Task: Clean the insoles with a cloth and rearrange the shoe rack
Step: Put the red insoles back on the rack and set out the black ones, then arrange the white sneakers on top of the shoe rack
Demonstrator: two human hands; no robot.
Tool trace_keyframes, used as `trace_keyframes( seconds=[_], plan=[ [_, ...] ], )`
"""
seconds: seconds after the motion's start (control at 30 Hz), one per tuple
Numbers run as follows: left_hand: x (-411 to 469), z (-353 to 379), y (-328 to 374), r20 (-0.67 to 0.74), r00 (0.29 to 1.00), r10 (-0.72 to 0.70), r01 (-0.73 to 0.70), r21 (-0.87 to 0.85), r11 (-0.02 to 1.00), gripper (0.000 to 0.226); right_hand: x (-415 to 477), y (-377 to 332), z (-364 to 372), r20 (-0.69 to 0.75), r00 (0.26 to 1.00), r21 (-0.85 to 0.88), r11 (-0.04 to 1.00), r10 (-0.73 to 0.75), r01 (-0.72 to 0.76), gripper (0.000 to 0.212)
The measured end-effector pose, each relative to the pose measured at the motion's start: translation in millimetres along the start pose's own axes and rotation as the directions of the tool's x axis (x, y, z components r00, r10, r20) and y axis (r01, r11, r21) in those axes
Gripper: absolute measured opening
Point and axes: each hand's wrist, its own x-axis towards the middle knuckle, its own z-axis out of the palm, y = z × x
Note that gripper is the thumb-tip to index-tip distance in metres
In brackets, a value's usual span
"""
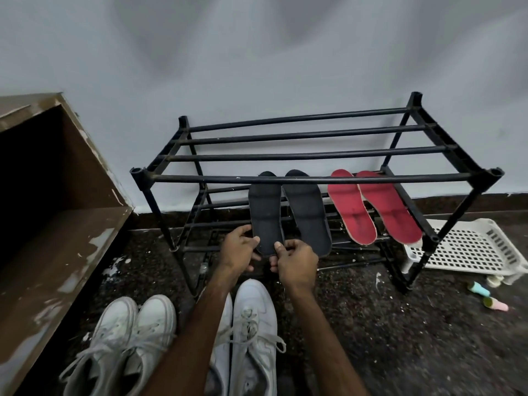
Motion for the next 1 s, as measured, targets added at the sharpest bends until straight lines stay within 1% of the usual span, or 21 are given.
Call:
trace_keyframes(
  seconds=[0.13,0.27,0.37,0.47,0.5,0.53,0.57,0.6,0.63,0.67,0.7,0.73,0.8,0.83,0.87,0.9,0.93,0.97,1.0],
  plan=[
    [-2,-2,-5,-0.012,1.0,-0.005,0.005,-0.031,1.0,0.047,-8,0,-4,-0.026,0.999,-0.034,0.999,-0.035,0.035,0.017],
    [-9,-4,-8,-0.008,1.0,0.001,-0.001,-0.048,0.999,0.044,-18,4,-11,-0.046,0.998,-0.022,0.999,-0.034,0.033,0.012],
    [-21,-9,-14,-0.084,0.996,0.031,-0.038,-0.086,0.996,0.041,-36,11,-31,-0.028,0.999,0.099,0.995,-0.016,0.019,0.005],
    [-48,-21,-34,-0.211,0.977,0.036,-0.06,-0.109,0.992,0.035,-62,41,-62,0.026,0.996,0.285,0.955,0.083,-0.087,0.03],
    [-59,-27,-46,-0.248,0.968,0.019,-0.047,-0.105,0.993,0.034,-70,59,-72,0.024,0.994,0.261,0.959,0.107,-0.109,0.04],
    [-70,-34,-60,-0.287,0.958,-0.006,-0.025,-0.102,0.994,0.034,-75,79,-82,0.019,0.994,0.114,0.988,0.105,-0.107,0.052],
    [-83,-41,-74,-0.327,0.944,-0.027,-0.001,-0.085,0.996,0.032,-81,97,-90,0.084,0.991,-0.165,0.982,0.105,-0.09,0.067],
    [-96,-47,-87,-0.364,0.931,-0.031,0.022,-0.03,0.999,0.03,-85,113,-95,0.206,0.967,-0.461,0.887,0.148,-0.037,0.081],
    [-110,-51,-101,-0.39,0.92,-0.018,0.042,0.052,0.998,0.028,-91,123,-98,0.297,0.925,-0.669,0.743,0.235,0.026,0.088],
    [-126,-55,-112,-0.409,0.912,0.013,0.052,0.147,0.988,0.027,-97,127,-98,0.353,0.885,-0.76,0.644,0.303,0.082,0.086],
    [-141,-56,-120,-0.42,0.906,0.056,0.044,0.225,0.973,0.025,-102,127,-95,0.385,0.868,-0.765,0.635,0.314,0.11,0.076],
    [-155,-58,-126,-0.428,0.898,0.099,0.03,0.286,0.958,0.022,-107,124,-90,0.407,0.871,-0.735,0.665,0.275,0.134,0.062],
    [-181,-61,-135,-0.406,0.895,0.184,-0.009,0.395,0.919,0.013,-118,107,-75,0.428,0.893,-0.676,0.704,0.137,0.216,0.037],
    [-190,-60,-146,-0.347,0.913,0.216,-0.036,0.457,0.889,0.017,-123,99,-67,0.438,0.896,-0.64,0.724,0.07,0.257,0.029],
    [-200,-59,-158,-0.275,0.934,0.23,-0.055,0.523,0.851,0.027,-129,93,-59,0.451,0.893,-0.599,0.745,0.01,0.294,0.023],
    [-208,-59,-173,-0.208,0.945,0.251,-0.086,0.585,0.806,0.033,-136,88,-52,0.482,0.876,-0.578,0.743,-0.023,0.338,0.019],
    [-213,-57,-191,-0.157,0.944,0.291,-0.127,0.641,0.757,0.033,-144,84,-46,0.529,0.848,-0.578,0.72,-0.028,0.384,0.021],
    [-215,-56,-207,-0.105,0.946,0.306,-0.162,0.663,0.731,0.032,-152,84,-39,0.584,0.812,-0.607,0.674,0.018,0.421,0.026],
    [-215,-56,-220,-0.056,0.946,0.32,-0.202,0.669,0.716,0.037,-161,89,-32,0.634,0.769,-0.64,0.616,0.085,0.46,0.032]
  ],
)
